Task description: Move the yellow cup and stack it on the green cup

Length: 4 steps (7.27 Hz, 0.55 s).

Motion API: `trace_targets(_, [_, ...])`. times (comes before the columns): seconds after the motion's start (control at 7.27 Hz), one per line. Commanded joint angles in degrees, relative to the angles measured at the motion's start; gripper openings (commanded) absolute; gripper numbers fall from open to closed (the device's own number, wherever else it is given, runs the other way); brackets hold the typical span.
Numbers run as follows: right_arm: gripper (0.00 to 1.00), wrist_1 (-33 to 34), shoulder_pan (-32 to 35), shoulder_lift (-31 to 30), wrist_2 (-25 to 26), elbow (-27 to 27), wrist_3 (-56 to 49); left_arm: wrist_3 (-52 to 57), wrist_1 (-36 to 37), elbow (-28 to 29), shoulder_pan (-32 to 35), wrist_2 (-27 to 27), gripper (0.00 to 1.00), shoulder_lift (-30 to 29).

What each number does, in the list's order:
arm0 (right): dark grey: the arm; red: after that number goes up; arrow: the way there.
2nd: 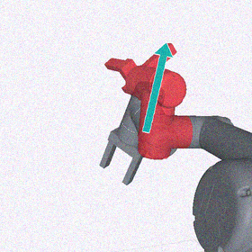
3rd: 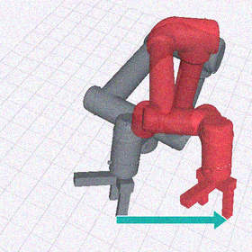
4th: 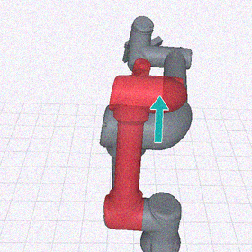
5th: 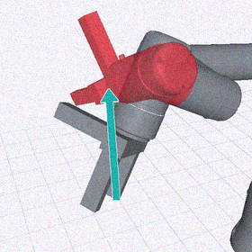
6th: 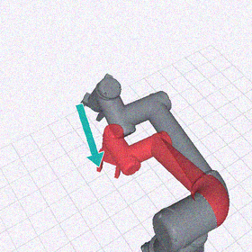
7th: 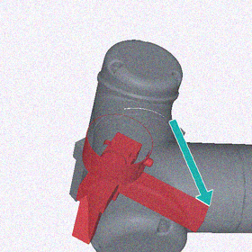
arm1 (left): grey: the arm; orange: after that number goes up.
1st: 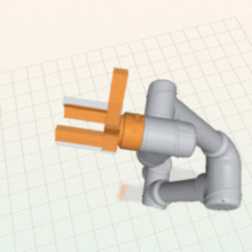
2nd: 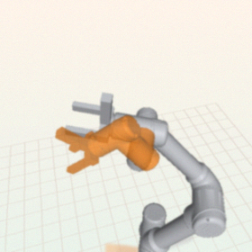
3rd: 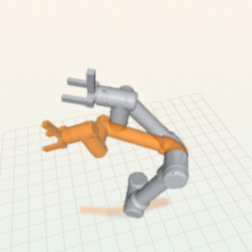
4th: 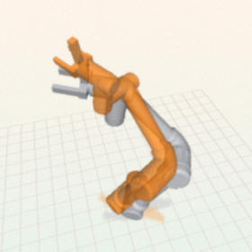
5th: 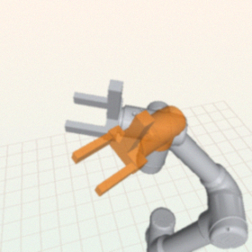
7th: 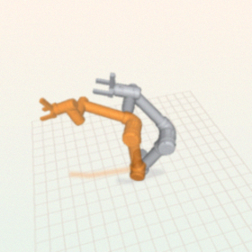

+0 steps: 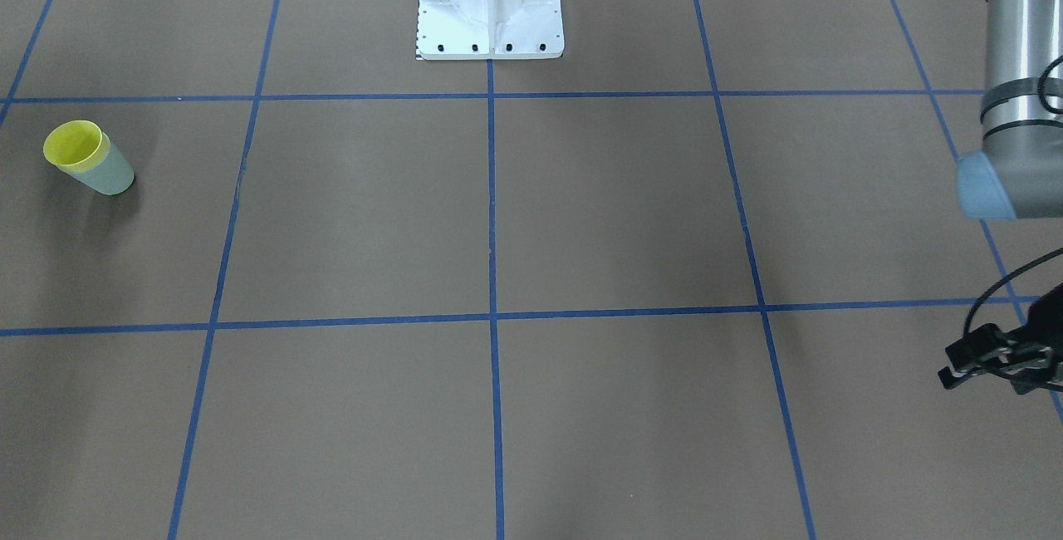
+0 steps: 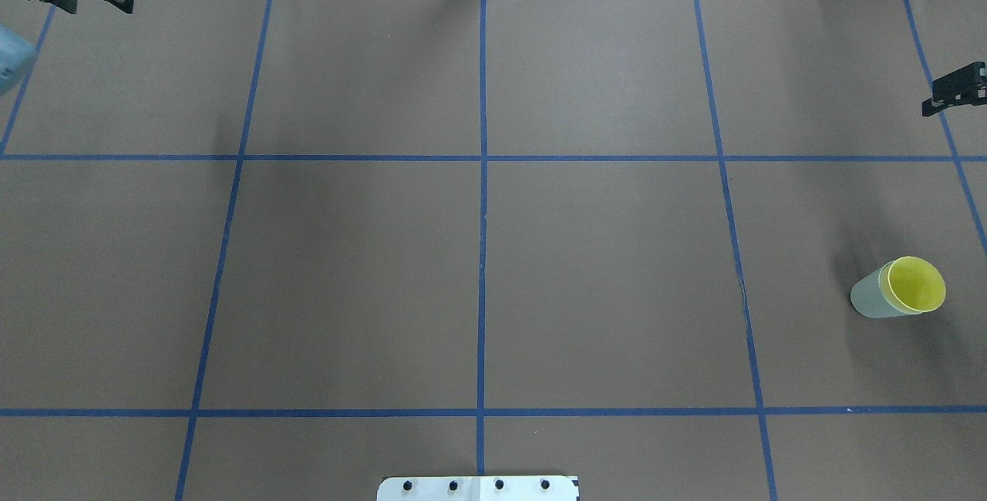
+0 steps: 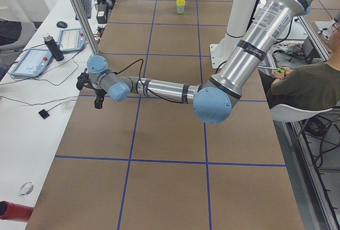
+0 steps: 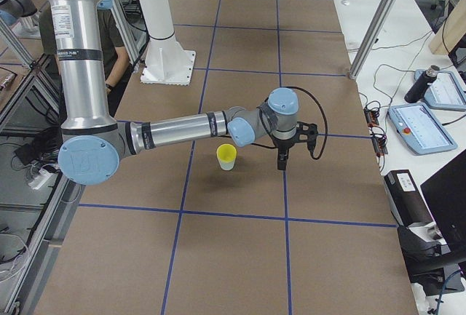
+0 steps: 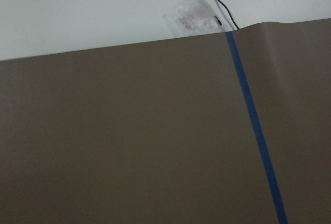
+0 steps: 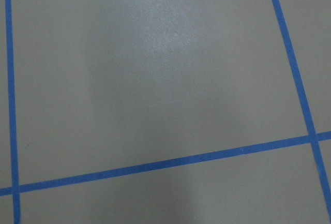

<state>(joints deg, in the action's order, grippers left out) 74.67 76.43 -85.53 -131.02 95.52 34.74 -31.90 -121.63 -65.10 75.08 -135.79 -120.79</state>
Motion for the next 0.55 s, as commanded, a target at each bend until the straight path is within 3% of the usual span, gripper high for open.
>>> trace_targets(0.0, [1.0,10.35,3.8,2.11,-1.52,-0.69,-12.7,19.3,2.53,-0.21,4.62,-6.76,1.0,3.08])
trace_targets(0.14, [1.0,14.06,5.65,2.29,-1.69,-0.43,-17.64,26.3,8.02,-0.38,7.25,-6.42,1.0,3.45])
trace_targets(0.28, [1.0,15.31,6.01,2.03,-1.96,0.01,-19.08,26.72,11.56,-1.16,9.62,-6.5,1.0,5.54])
trace_targets(0.41, [1.0,15.41,6.02,1.86,-1.96,0.02,-19.18,26.11,12.9,-3.35,10.95,-7.2,1.0,10.78])
